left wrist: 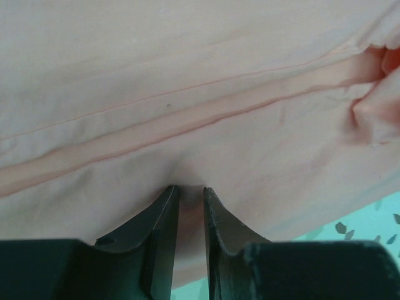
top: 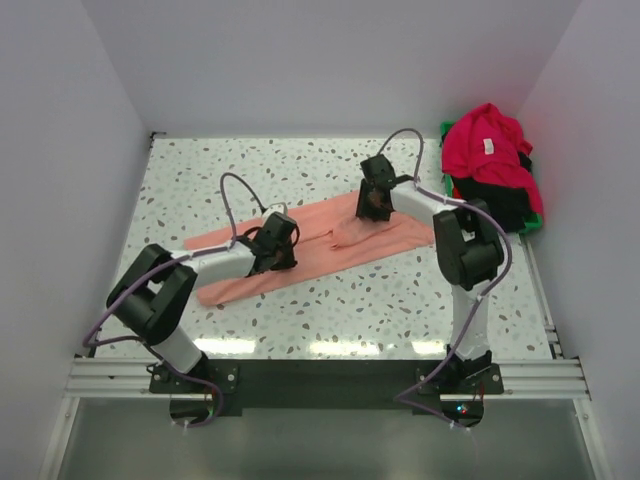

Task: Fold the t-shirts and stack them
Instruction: Fold the tshirt

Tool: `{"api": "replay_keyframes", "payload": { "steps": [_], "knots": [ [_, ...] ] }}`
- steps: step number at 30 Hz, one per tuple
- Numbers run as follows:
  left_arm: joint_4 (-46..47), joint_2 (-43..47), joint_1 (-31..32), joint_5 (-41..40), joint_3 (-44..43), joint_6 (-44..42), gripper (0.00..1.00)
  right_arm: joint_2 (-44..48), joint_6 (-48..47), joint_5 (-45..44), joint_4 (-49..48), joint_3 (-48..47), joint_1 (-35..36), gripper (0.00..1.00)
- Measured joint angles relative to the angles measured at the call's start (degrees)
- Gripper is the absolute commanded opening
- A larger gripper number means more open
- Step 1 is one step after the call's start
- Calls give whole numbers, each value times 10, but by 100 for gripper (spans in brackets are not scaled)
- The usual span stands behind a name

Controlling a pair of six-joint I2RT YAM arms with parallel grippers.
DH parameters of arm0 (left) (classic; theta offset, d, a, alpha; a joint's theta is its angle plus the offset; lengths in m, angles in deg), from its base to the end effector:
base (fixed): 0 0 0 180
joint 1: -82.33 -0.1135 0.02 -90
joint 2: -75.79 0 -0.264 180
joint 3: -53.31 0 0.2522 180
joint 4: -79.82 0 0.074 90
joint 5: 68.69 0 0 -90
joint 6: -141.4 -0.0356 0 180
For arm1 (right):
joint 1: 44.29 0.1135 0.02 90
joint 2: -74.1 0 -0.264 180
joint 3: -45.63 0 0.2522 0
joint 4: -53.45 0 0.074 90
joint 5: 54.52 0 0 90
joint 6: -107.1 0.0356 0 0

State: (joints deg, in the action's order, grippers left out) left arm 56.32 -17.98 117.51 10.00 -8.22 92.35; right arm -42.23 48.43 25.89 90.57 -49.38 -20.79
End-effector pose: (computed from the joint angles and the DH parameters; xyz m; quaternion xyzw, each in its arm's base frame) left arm 0.2590 -0.1740 0.1524 -0.0769 0.9483 -0.1066 0.2888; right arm 0.3959 0.1657 0.1655 0.0882 0.9552 0.0534 0.2776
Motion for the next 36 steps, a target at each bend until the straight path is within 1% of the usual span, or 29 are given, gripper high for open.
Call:
{"api": "replay_keyframes", "payload": {
  "steps": [4, 6, 8, 9, 10, 11, 13, 14, 16, 18, 21, 25, 27, 30, 33, 36],
  "knots": [
    [51, 12, 22, 11, 32, 65, 28, -87, -40, -7, 20, -132, 0, 47],
    [93, 13, 40, 30, 50, 113, 31, -140, -62, -8, 34, -215, 0, 48],
    [136, 2, 61, 55, 56, 162, 32, -188, -88, 1, 45, -295, 0, 54],
    [157, -12, 72, 71, 53, 184, 36, -211, -104, 5, 48, -332, 0, 56],
    [176, -31, 80, 88, 41, 201, 38, -232, -119, 10, 52, -367, 0, 58],
    [189, -52, 87, 104, 23, 215, 40, -253, -135, 18, 60, -404, 1, 64],
    [204, -94, 93, 133, -19, 229, 47, -289, -163, 33, 60, -462, 2, 69],
    [212, -115, 95, 148, -44, 233, 49, -300, -174, 38, 63, -482, 3, 73],
    [217, -141, 95, 172, -80, 233, 53, -320, -194, 50, 61, -514, 5, 79],
    [213, -145, 92, 187, -97, 224, 55, -324, -208, 57, 60, -521, 6, 86],
    [210, -133, 79, 200, -105, 200, 55, -324, -221, 62, 57, -521, 6, 93],
    [177, -84, 52, 204, -105, 153, 53, -313, -224, 63, 58, -519, 6, 95],
    [150, -47, 44, 192, -105, 127, 49, -290, -220, 62, 61, -505, 6, 95],
    [104, 14, 43, 170, -102, 89, 44, -224, -203, 58, 63, -453, 6, 95],
    [82, 70, 47, 156, -69, 62, 39, -132, -176, 50, 57, -369, 6, 92],
    [47, 99, 56, 142, -27, 41, 37, -40, -143, 46, 46, -270, 6, 88]
  ]
}}
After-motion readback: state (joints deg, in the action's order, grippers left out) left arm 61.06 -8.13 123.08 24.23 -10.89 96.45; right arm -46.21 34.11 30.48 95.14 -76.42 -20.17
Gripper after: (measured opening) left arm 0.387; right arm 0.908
